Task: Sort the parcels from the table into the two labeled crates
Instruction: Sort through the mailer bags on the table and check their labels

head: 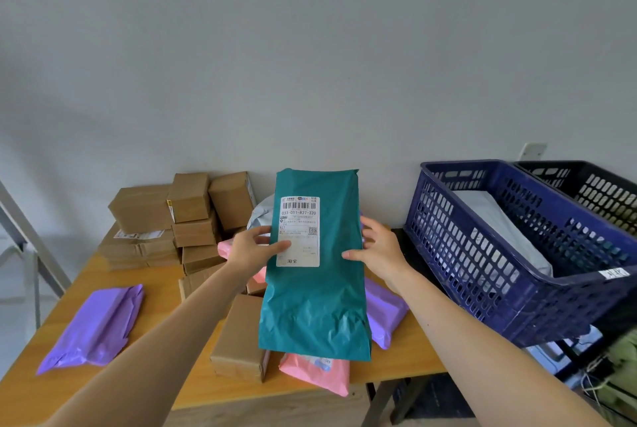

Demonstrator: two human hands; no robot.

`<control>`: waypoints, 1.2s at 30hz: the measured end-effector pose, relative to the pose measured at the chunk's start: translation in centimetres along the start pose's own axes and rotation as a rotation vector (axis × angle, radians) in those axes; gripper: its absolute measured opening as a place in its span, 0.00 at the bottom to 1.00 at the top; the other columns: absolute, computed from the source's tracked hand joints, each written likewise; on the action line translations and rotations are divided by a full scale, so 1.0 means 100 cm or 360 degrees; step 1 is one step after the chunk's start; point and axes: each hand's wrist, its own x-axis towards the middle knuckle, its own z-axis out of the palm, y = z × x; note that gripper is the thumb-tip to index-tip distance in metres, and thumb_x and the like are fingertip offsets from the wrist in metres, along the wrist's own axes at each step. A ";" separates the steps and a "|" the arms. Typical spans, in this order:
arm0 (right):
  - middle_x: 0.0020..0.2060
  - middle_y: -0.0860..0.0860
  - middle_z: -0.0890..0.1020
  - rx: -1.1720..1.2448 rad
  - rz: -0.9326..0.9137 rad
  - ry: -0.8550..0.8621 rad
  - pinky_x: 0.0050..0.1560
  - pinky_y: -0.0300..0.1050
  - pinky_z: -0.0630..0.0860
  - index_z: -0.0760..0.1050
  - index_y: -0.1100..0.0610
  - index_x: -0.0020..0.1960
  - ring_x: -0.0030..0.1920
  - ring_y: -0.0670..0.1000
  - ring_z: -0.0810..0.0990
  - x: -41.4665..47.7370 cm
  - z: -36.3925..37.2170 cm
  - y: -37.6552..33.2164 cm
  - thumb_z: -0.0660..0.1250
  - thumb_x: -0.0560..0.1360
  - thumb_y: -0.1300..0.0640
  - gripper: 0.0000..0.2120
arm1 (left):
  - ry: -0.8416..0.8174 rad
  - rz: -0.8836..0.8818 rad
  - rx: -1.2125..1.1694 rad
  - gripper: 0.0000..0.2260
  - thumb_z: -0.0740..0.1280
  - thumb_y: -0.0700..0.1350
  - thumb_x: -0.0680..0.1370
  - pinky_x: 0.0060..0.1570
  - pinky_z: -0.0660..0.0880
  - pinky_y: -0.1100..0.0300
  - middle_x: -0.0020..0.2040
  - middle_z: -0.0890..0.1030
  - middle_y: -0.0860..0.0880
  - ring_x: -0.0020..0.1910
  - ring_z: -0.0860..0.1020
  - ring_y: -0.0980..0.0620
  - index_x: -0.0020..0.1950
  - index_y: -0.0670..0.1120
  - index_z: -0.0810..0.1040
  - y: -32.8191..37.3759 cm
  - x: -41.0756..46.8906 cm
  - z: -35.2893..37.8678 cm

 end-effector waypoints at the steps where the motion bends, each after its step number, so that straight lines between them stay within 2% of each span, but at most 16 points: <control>1: 0.59 0.52 0.77 0.0009 -0.0008 0.0015 0.48 0.36 0.74 0.69 0.53 0.70 0.58 0.51 0.76 0.002 0.001 -0.002 0.77 0.65 0.70 0.38 | 0.0003 0.0010 -0.0014 0.25 0.76 0.45 0.71 0.52 0.80 0.46 0.53 0.80 0.48 0.52 0.81 0.47 0.65 0.45 0.74 0.002 0.001 -0.002; 6: 0.62 0.51 0.77 0.0179 -0.0035 0.0086 0.63 0.50 0.74 0.70 0.52 0.69 0.61 0.53 0.77 0.006 0.002 -0.015 0.78 0.64 0.70 0.37 | -0.0018 0.0109 -0.0077 0.19 0.77 0.45 0.70 0.49 0.81 0.48 0.52 0.81 0.48 0.51 0.81 0.48 0.59 0.48 0.76 0.016 0.008 -0.011; 7: 0.61 0.50 0.78 0.0215 -0.0051 0.0105 0.62 0.49 0.75 0.70 0.52 0.69 0.61 0.52 0.77 0.007 0.000 -0.017 0.78 0.64 0.70 0.37 | -0.0028 0.0137 -0.0077 0.18 0.77 0.45 0.70 0.48 0.82 0.49 0.51 0.81 0.49 0.50 0.82 0.49 0.56 0.50 0.76 0.020 0.010 -0.012; 10: 0.60 0.47 0.80 0.0282 -0.0088 0.0132 0.51 0.36 0.78 0.70 0.51 0.69 0.56 0.44 0.80 0.005 -0.008 -0.021 0.78 0.64 0.69 0.38 | -0.0071 0.0210 -0.0070 0.15 0.77 0.46 0.69 0.42 0.82 0.56 0.49 0.82 0.51 0.47 0.82 0.53 0.50 0.55 0.76 0.033 0.013 -0.010; 14: 0.63 0.48 0.77 0.0319 -0.0087 0.0186 0.56 0.39 0.76 0.68 0.53 0.72 0.58 0.45 0.78 -0.004 -0.023 -0.021 0.78 0.65 0.69 0.40 | -0.0123 0.0245 -0.0074 0.14 0.77 0.46 0.69 0.46 0.82 0.51 0.48 0.83 0.51 0.47 0.83 0.51 0.48 0.56 0.76 0.050 0.014 0.005; 16: 0.64 0.49 0.76 0.0343 -0.0072 0.0253 0.58 0.43 0.77 0.66 0.53 0.73 0.60 0.47 0.78 -0.009 -0.035 -0.020 0.78 0.65 0.69 0.41 | -0.0146 0.0254 -0.0086 0.14 0.77 0.45 0.69 0.50 0.81 0.49 0.49 0.83 0.49 0.49 0.83 0.48 0.50 0.53 0.77 0.057 0.011 0.019; 18: 0.67 0.51 0.75 0.0365 -0.0044 0.0322 0.64 0.52 0.74 0.65 0.54 0.74 0.65 0.52 0.75 -0.016 -0.053 -0.018 0.78 0.65 0.68 0.42 | -0.0184 0.0263 -0.0086 0.17 0.77 0.44 0.70 0.52 0.80 0.47 0.51 0.83 0.47 0.51 0.82 0.47 0.55 0.49 0.77 0.064 0.007 0.036; 23: 0.64 0.50 0.77 0.0388 -0.0017 0.0446 0.58 0.46 0.78 0.69 0.54 0.71 0.61 0.50 0.78 -0.035 -0.110 -0.003 0.79 0.64 0.68 0.39 | -0.0298 0.0325 -0.0050 0.21 0.77 0.43 0.70 0.51 0.80 0.43 0.53 0.82 0.44 0.50 0.82 0.42 0.61 0.44 0.76 0.082 -0.009 0.096; 25: 0.63 0.51 0.78 0.0409 0.0010 0.0495 0.58 0.49 0.79 0.68 0.54 0.72 0.61 0.52 0.78 -0.046 -0.141 0.005 0.79 0.64 0.69 0.40 | -0.0338 0.0355 -0.0023 0.22 0.77 0.43 0.70 0.49 0.80 0.46 0.52 0.82 0.45 0.50 0.82 0.44 0.61 0.44 0.76 0.089 -0.019 0.128; 28: 0.64 0.53 0.77 0.0424 0.0031 0.0562 0.64 0.57 0.74 0.65 0.53 0.73 0.64 0.55 0.75 -0.067 -0.190 0.017 0.79 0.64 0.69 0.42 | -0.0395 0.0361 -0.0054 0.21 0.77 0.40 0.69 0.46 0.81 0.51 0.52 0.82 0.45 0.49 0.83 0.48 0.60 0.43 0.76 0.098 -0.036 0.180; 33: 0.60 0.51 0.78 0.0436 0.0006 0.0649 0.57 0.52 0.79 0.67 0.52 0.71 0.58 0.51 0.79 -0.103 -0.276 0.039 0.78 0.65 0.70 0.40 | -0.0489 0.0375 -0.0058 0.20 0.78 0.39 0.69 0.48 0.80 0.51 0.48 0.84 0.46 0.46 0.84 0.48 0.59 0.44 0.78 0.110 -0.068 0.268; 36: 0.54 0.45 0.80 0.0433 -0.0013 0.0688 0.44 0.38 0.79 0.70 0.47 0.65 0.51 0.42 0.81 -0.124 -0.332 0.056 0.78 0.65 0.70 0.35 | -0.0552 0.0384 -0.0032 0.17 0.77 0.40 0.69 0.47 0.81 0.50 0.49 0.84 0.45 0.47 0.83 0.47 0.55 0.47 0.78 0.117 -0.089 0.326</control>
